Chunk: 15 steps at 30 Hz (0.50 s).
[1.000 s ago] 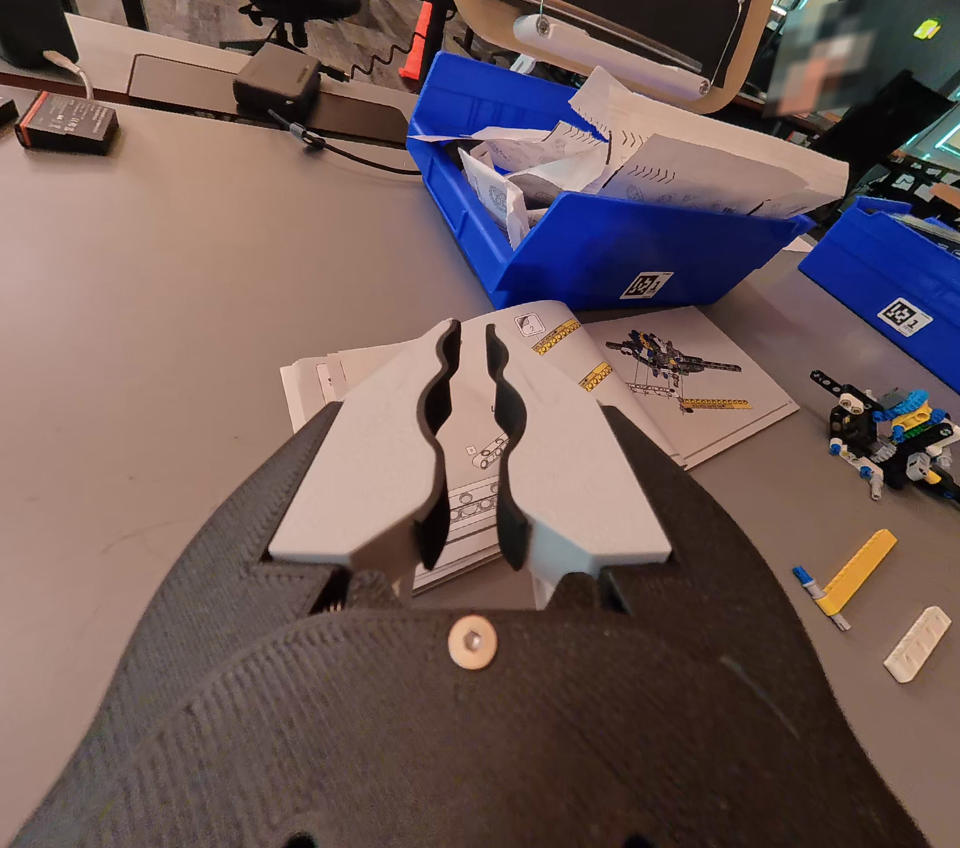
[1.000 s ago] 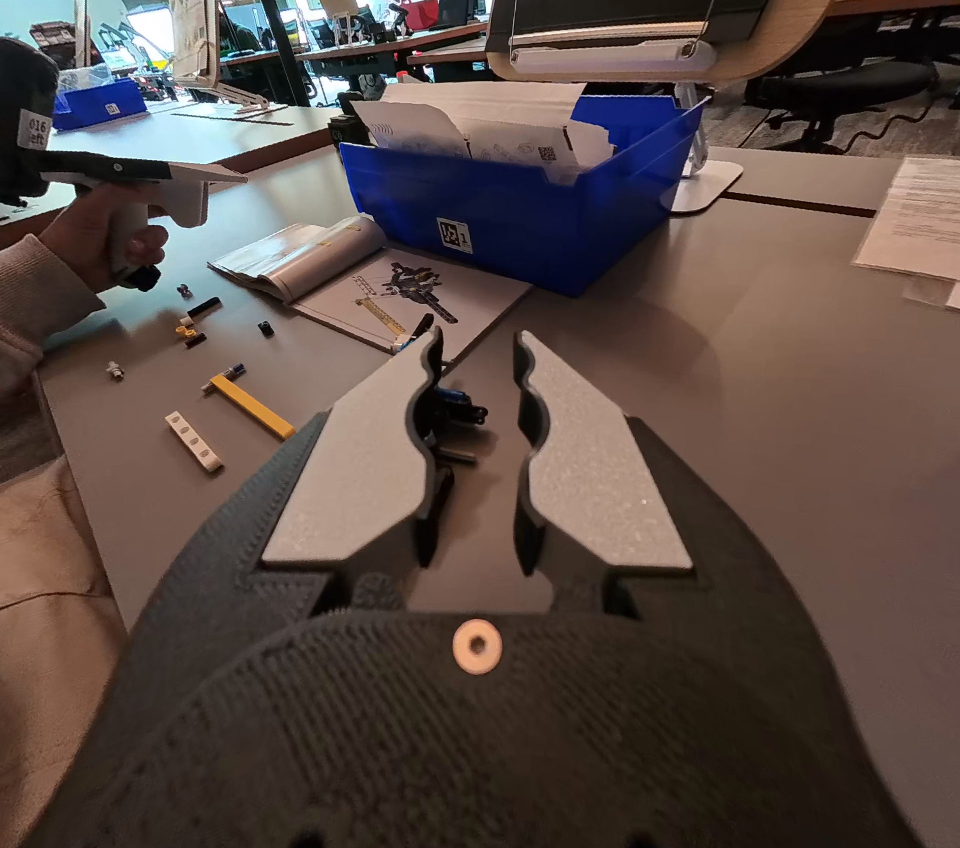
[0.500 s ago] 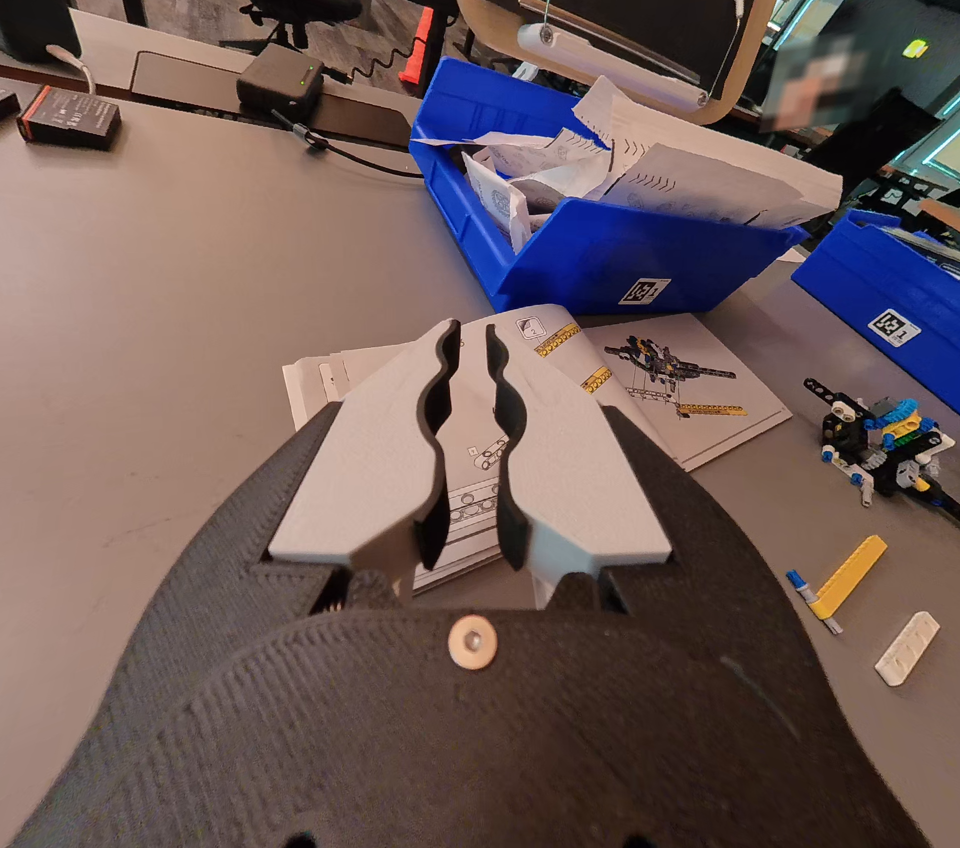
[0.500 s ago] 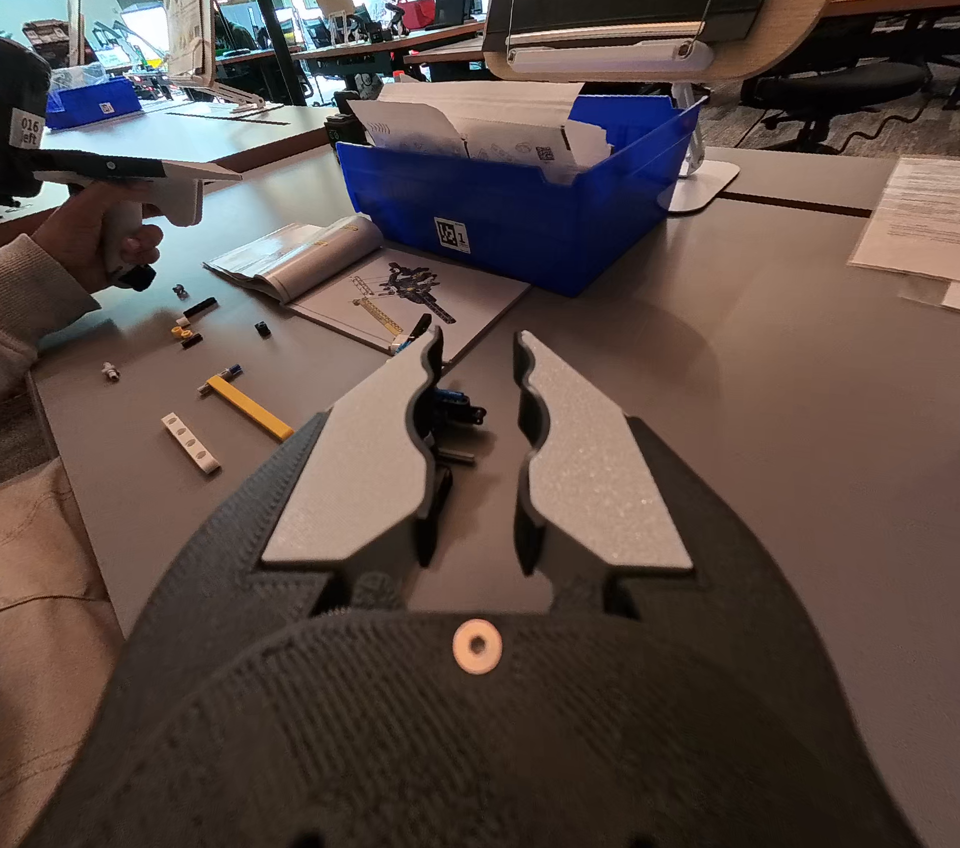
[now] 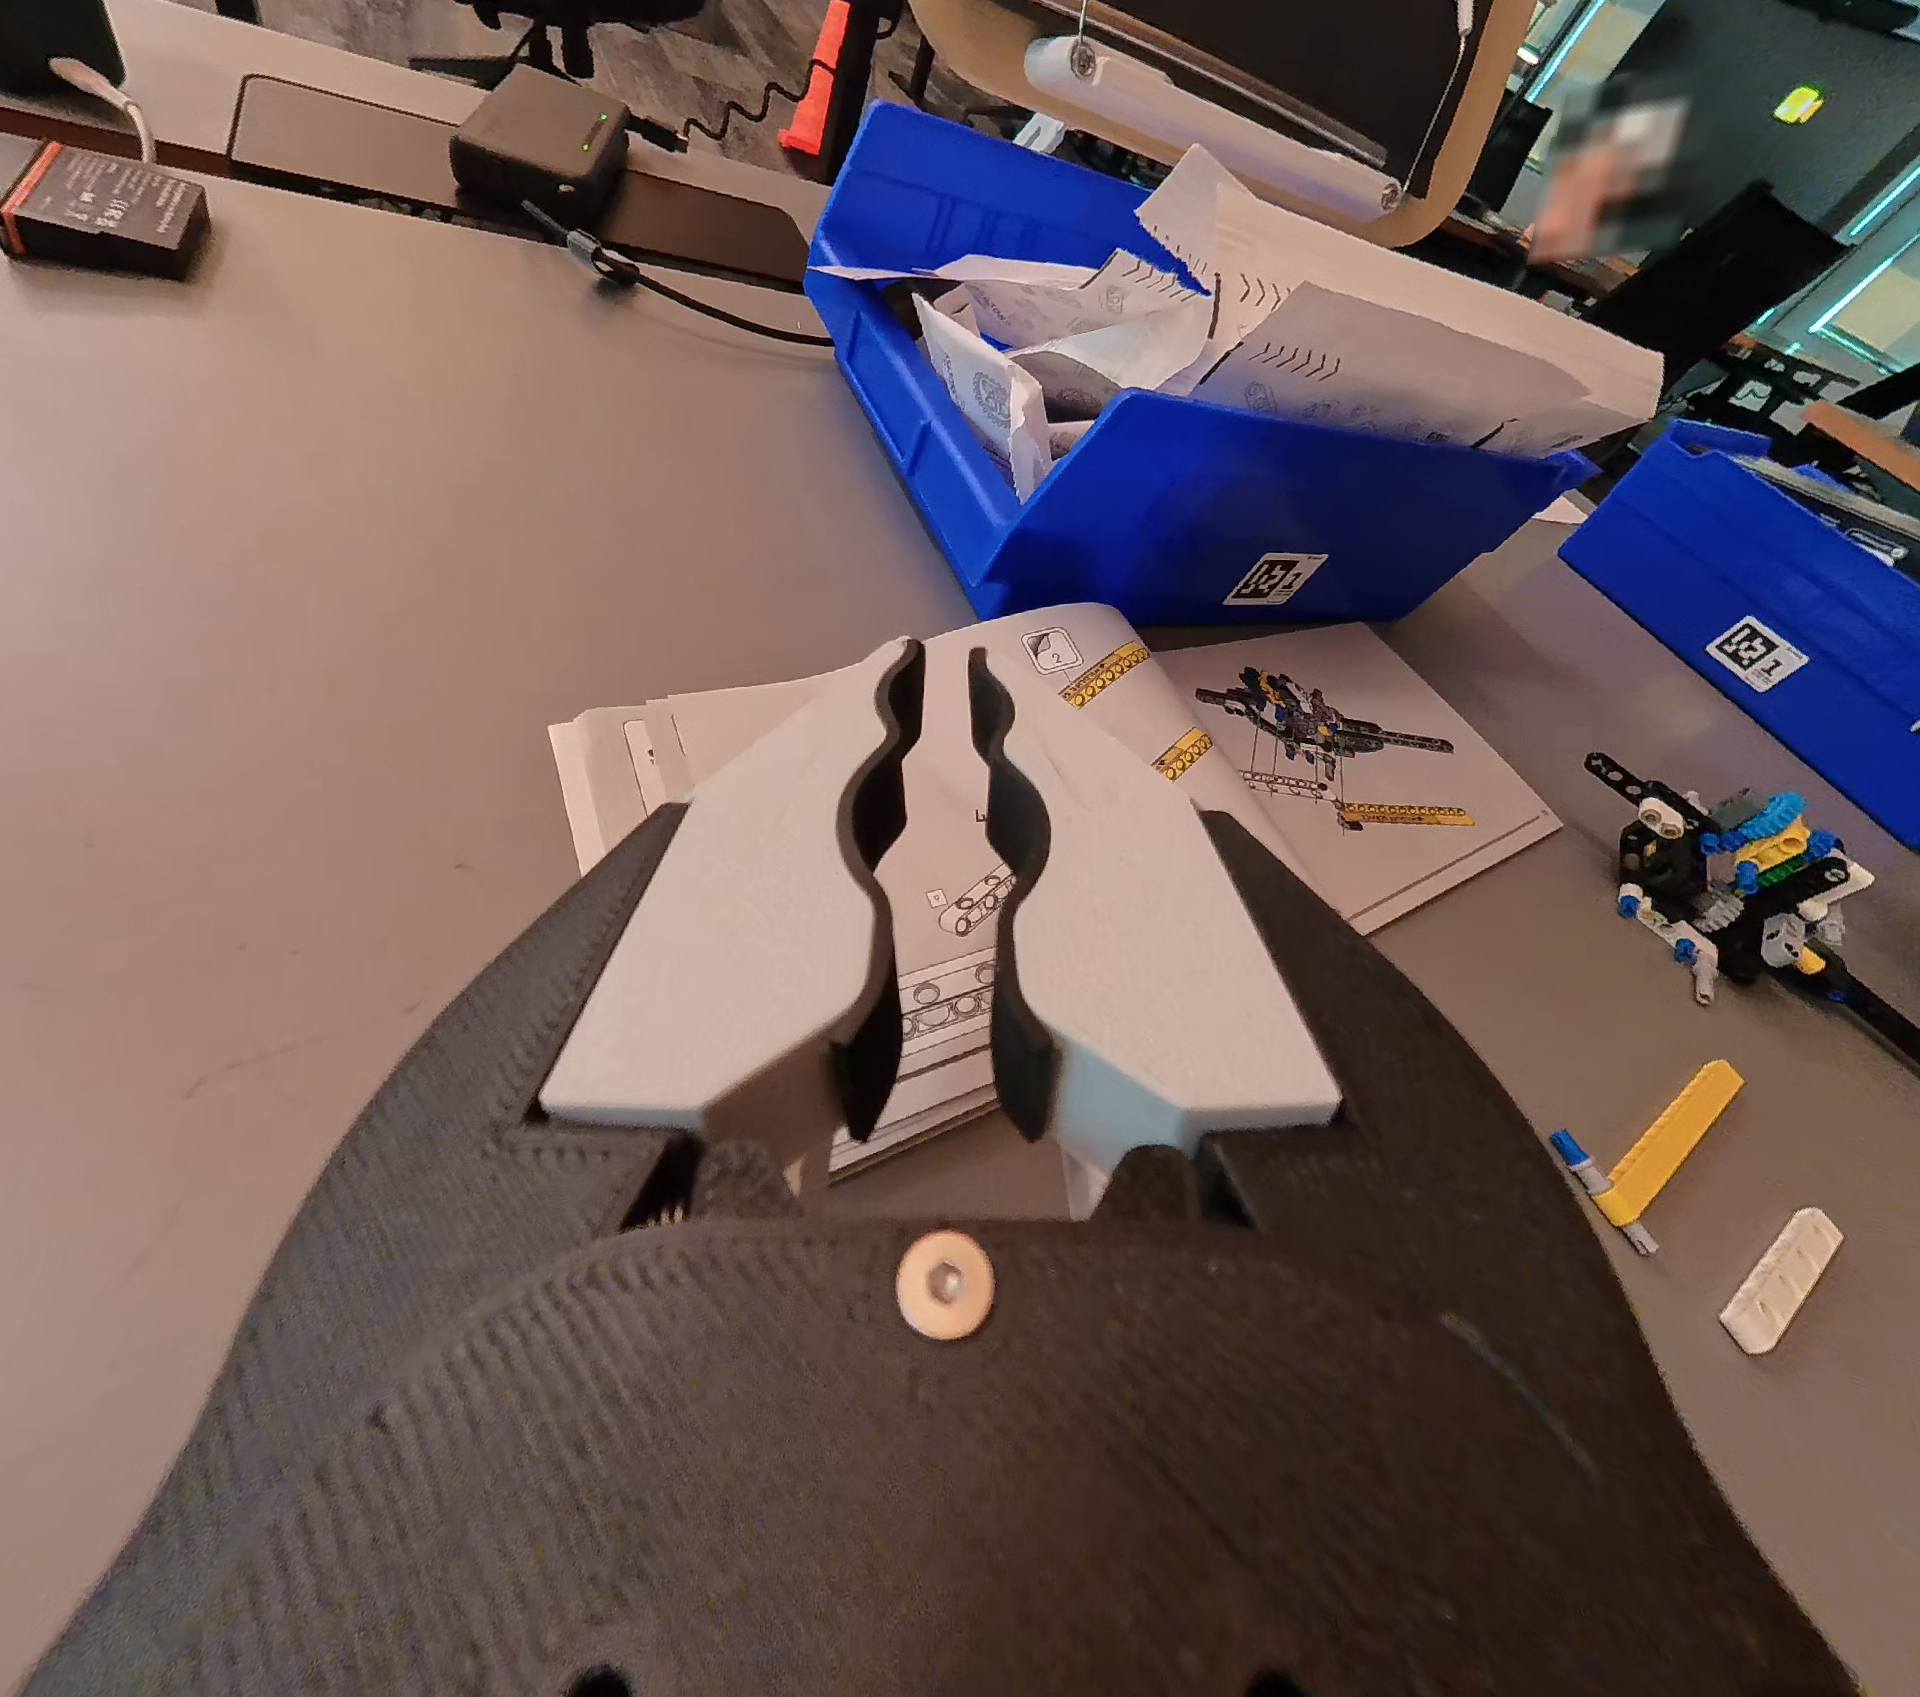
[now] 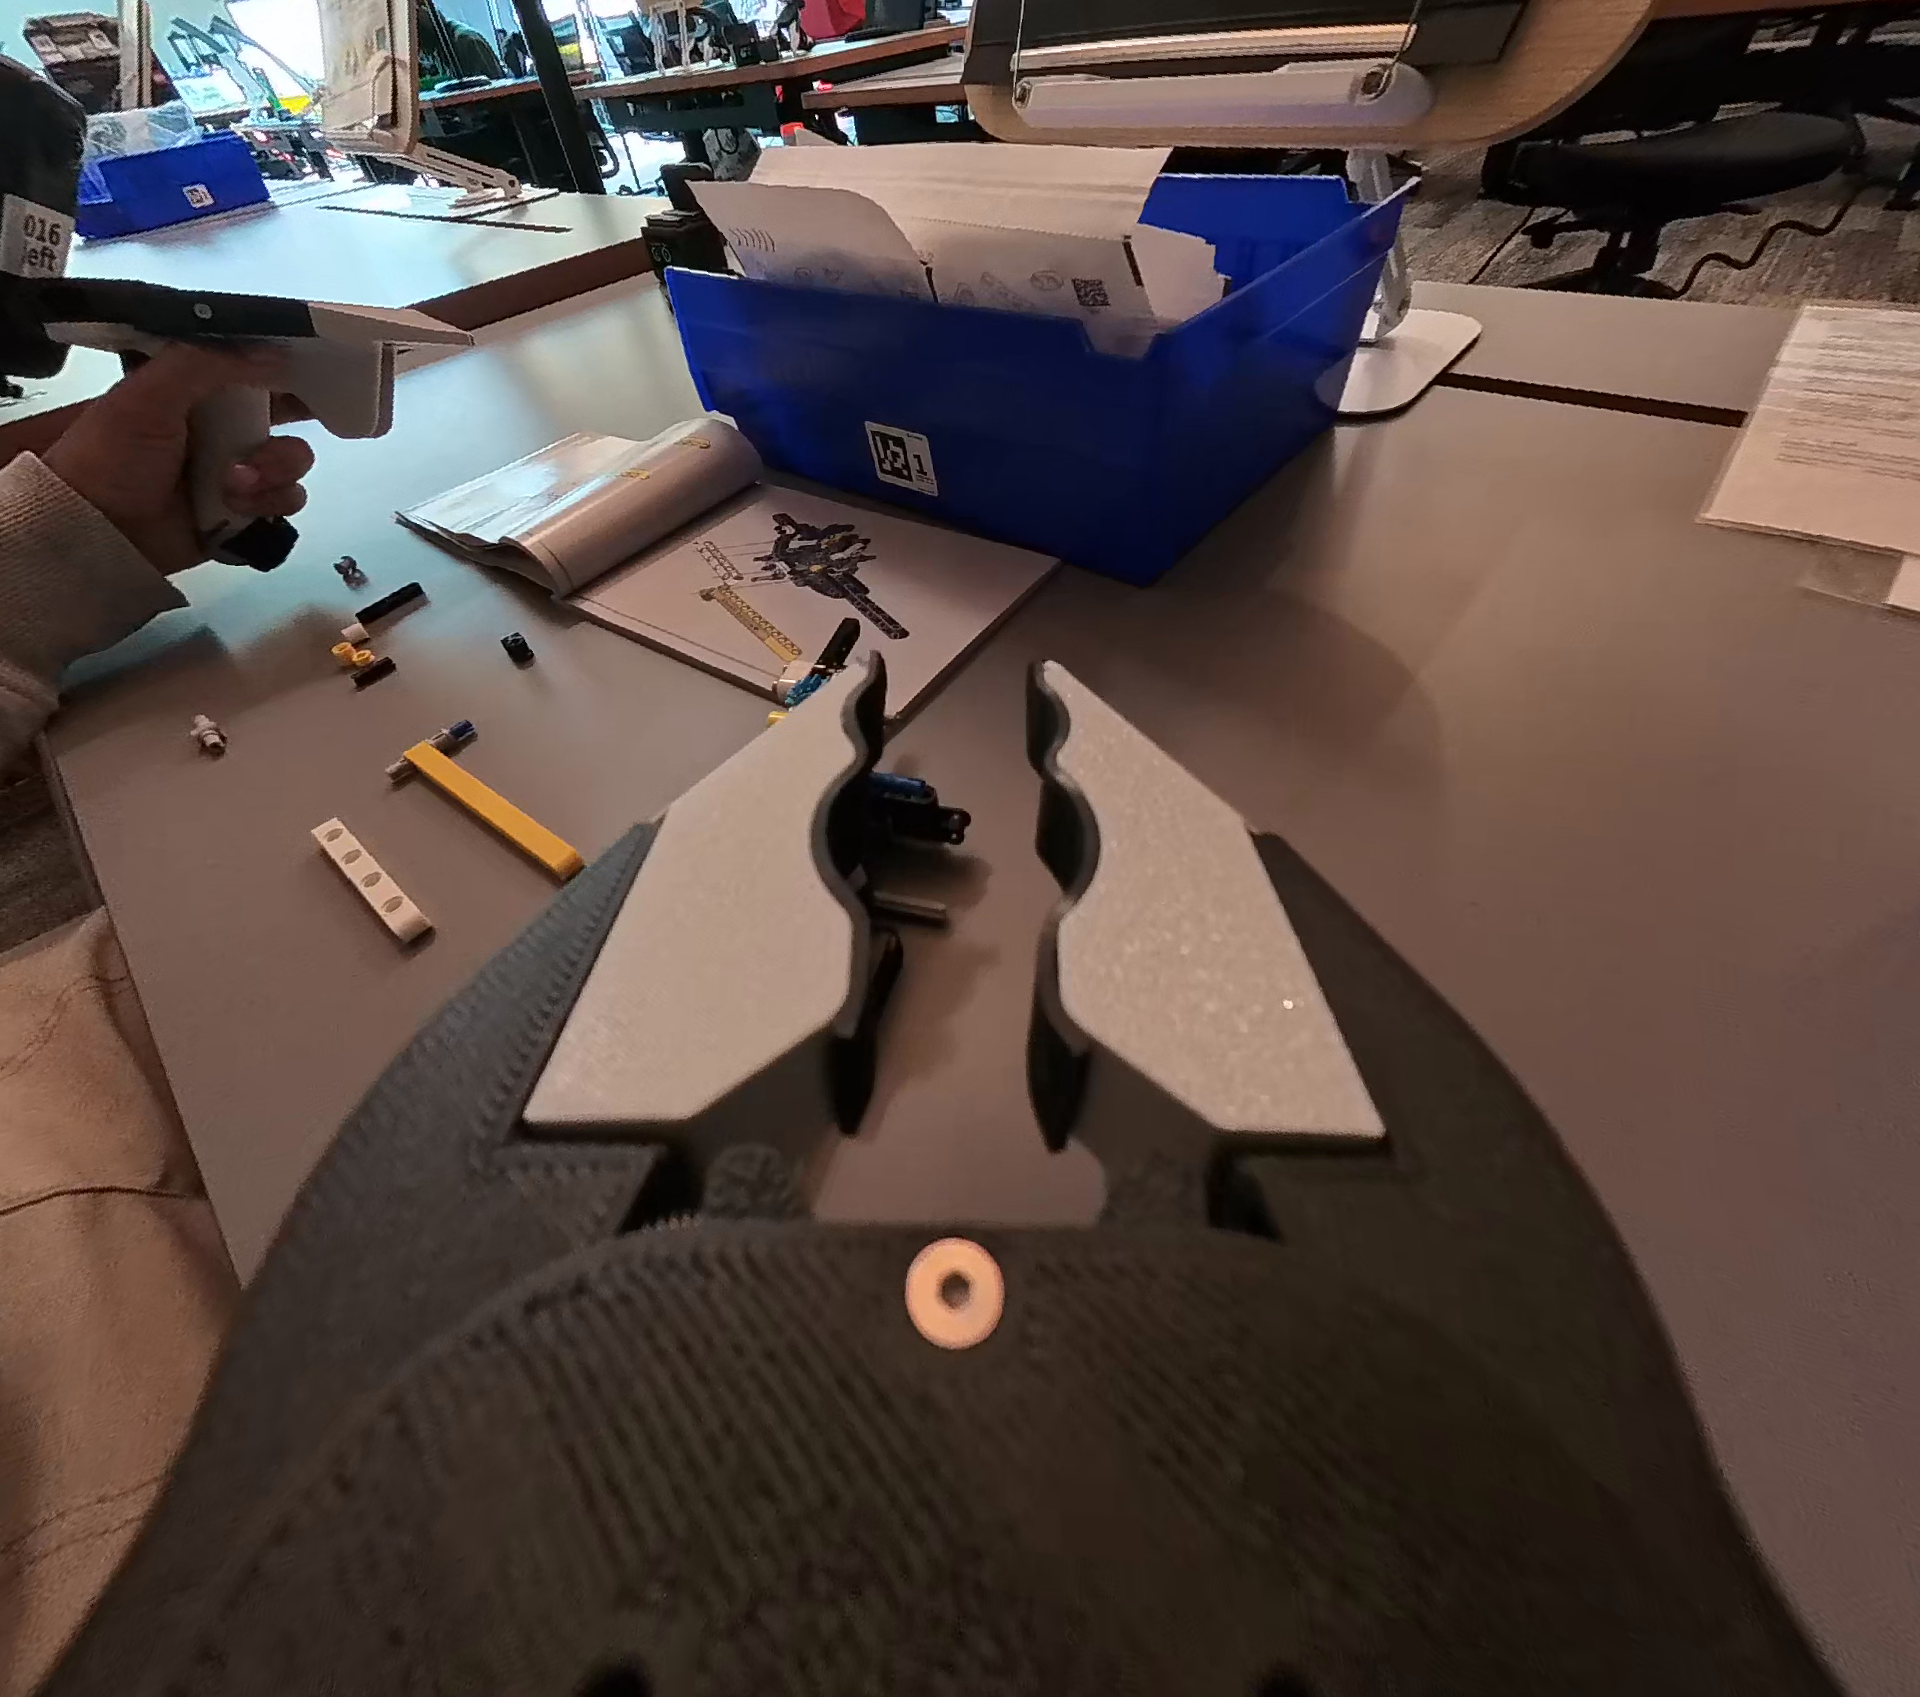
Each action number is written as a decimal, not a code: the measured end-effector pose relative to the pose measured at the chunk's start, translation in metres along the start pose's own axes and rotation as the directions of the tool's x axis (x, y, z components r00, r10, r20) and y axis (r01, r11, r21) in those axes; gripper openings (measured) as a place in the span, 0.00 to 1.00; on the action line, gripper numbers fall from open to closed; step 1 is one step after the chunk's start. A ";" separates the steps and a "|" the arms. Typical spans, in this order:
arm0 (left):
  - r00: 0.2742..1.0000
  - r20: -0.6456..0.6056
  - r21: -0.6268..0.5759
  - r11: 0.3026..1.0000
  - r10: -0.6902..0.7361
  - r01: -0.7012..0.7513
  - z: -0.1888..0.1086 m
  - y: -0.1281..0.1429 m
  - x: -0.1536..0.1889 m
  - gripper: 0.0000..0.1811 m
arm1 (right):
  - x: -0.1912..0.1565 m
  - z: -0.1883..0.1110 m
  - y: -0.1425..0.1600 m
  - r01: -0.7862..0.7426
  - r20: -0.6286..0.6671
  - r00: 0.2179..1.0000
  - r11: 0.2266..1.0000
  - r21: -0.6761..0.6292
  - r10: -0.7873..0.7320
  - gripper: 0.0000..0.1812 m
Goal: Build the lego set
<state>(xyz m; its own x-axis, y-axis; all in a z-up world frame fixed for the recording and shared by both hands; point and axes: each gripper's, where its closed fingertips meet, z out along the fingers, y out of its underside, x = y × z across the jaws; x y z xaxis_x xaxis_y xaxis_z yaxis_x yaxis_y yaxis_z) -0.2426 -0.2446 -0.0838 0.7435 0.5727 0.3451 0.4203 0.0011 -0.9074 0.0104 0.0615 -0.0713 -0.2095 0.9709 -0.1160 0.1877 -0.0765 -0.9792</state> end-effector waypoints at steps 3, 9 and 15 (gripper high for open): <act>1.000 0.003 0.004 1.000 0.002 -0.002 0.000 -0.001 0.000 0.04 | 0.000 0.000 0.000 0.000 -0.001 1.000 1.000 0.000 0.000 0.14; 1.000 0.003 0.004 1.000 0.002 -0.002 0.000 -0.001 0.000 0.04 | 0.000 0.000 0.000 0.003 -0.002 1.000 1.000 0.000 -0.003 0.14; 1.000 0.004 0.006 1.000 0.001 -0.001 0.000 -0.001 0.000 0.04 | -0.001 0.000 0.001 0.015 -0.005 1.000 1.000 -0.007 -0.015 0.14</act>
<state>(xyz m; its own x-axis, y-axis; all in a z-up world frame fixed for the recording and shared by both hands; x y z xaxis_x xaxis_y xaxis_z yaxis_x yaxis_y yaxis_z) -0.2431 -0.2451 -0.0829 0.7420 0.5757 0.3437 0.4166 0.0057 -0.9091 0.0104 0.0603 -0.0718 -0.2075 0.9731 -0.1000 0.1908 -0.0600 -0.9798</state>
